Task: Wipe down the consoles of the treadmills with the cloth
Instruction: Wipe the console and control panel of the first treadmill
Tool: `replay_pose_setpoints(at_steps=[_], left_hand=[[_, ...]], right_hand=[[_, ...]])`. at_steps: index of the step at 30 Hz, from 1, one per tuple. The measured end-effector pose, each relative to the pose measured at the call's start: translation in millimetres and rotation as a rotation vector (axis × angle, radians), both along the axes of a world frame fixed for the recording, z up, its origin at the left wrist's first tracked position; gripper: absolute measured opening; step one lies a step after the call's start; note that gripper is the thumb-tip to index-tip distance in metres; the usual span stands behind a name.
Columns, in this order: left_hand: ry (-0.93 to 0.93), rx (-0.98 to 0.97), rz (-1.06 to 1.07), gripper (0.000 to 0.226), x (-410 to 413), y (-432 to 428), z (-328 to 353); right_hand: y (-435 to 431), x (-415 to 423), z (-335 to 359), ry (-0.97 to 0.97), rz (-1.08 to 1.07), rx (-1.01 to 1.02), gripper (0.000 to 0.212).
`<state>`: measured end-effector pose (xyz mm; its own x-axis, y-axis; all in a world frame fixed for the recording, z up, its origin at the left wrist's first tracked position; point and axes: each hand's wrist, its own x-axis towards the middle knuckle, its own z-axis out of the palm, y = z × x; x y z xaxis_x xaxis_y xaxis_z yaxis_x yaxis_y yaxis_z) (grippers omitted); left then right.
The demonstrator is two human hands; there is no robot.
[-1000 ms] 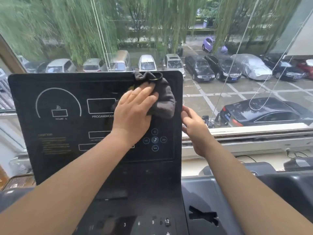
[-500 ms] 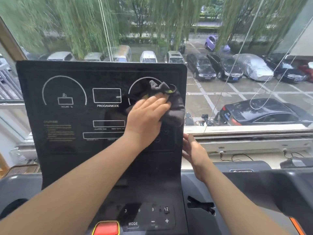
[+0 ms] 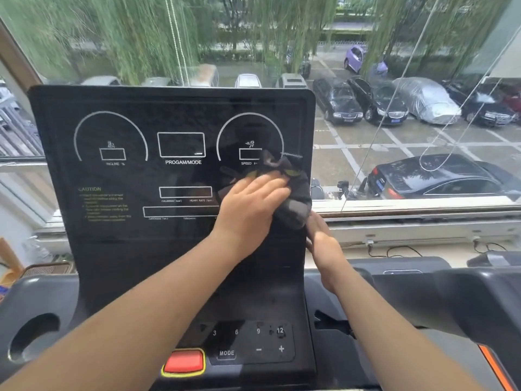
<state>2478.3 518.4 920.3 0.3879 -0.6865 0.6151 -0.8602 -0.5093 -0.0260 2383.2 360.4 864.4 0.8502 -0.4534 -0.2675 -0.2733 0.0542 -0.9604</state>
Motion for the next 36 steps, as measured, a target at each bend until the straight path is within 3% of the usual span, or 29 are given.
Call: replay_pose_setpoints(at_steps=[3,8,10,13,17,19,23,27,29,33,36], left_hand=[[0.059,-0.022,-0.022,0.041,-20,-6,-24],[-0.001,0.16,-0.152,0.034,-15,6,-26],[-0.062,0.221,-0.144,0.036,-1,20,-10],[-0.098,0.085,0.0,0.042,29,49,17],[0.075,-0.185,0.268,0.057,28,62,15],[0.134,-0.225,0.291,0.058,6,55,-7],[0.036,0.035,0.042,0.045,-10,64,-34],[-0.154,0.326,-0.087,0.039,11,99,-9],[-0.127,0.246,0.034,0.043,20,114,1],[0.139,-0.08,0.367,0.063,-4,84,-17],[0.151,-0.071,0.187,0.045,-29,36,-35]], right_hand=[[0,-1,3,0.017,-0.016,-0.008,0.039],[-3,0,-2,0.053,-0.014,0.011,0.059],[-4,4,-1,0.031,-0.018,0.028,0.051],[-7,8,5,0.023,0.016,0.006,0.033],[-2,10,6,0.097,0.004,-0.112,0.04],[2,8,6,0.084,-0.015,-0.161,0.045],[3,4,8,0.081,-0.033,-0.209,0.042],[0,4,8,0.076,-0.044,-0.206,0.043],[-1,4,7,0.075,-0.037,-0.21,0.043],[1,5,6,0.055,-0.044,-0.242,0.042],[2,6,7,0.044,-0.036,-0.288,0.04]])
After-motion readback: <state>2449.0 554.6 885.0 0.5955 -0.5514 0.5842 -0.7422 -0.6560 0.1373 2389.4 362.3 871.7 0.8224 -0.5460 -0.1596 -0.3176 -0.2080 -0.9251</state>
